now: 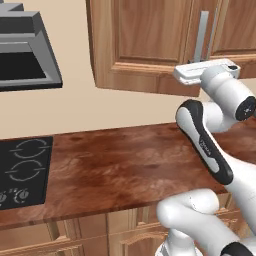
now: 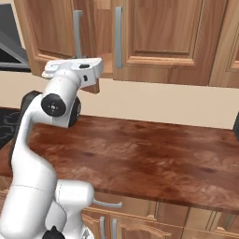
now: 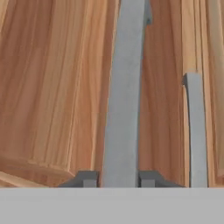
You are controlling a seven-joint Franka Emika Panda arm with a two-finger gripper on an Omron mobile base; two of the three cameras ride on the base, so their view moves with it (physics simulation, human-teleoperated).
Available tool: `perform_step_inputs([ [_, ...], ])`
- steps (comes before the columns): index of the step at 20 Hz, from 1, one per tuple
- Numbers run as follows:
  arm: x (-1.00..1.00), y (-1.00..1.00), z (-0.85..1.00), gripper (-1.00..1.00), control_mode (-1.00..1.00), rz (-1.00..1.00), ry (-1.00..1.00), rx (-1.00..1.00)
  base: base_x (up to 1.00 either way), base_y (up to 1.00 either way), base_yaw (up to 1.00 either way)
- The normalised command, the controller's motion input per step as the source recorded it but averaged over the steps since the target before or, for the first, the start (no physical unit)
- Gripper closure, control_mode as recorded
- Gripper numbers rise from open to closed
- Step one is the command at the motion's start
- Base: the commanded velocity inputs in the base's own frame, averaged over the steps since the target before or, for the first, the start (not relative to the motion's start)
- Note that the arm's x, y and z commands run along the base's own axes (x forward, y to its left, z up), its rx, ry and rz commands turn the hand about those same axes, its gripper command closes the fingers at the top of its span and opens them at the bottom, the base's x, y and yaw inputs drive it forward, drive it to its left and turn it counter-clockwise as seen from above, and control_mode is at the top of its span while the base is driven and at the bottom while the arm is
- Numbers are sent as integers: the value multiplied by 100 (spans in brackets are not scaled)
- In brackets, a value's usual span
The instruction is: Move the condiment bottle and oil and vinegar bottle from the cabinet to the dining counter.
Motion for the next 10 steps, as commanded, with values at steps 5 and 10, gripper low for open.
perform_step_inputs([
  [5, -100, 54, 0, 100, -100, 0, 4, -1, 0, 0, 0],
  [10, -96, 41, -4, -100, -100, 2, 1, 0, 0, 0, 0],
])
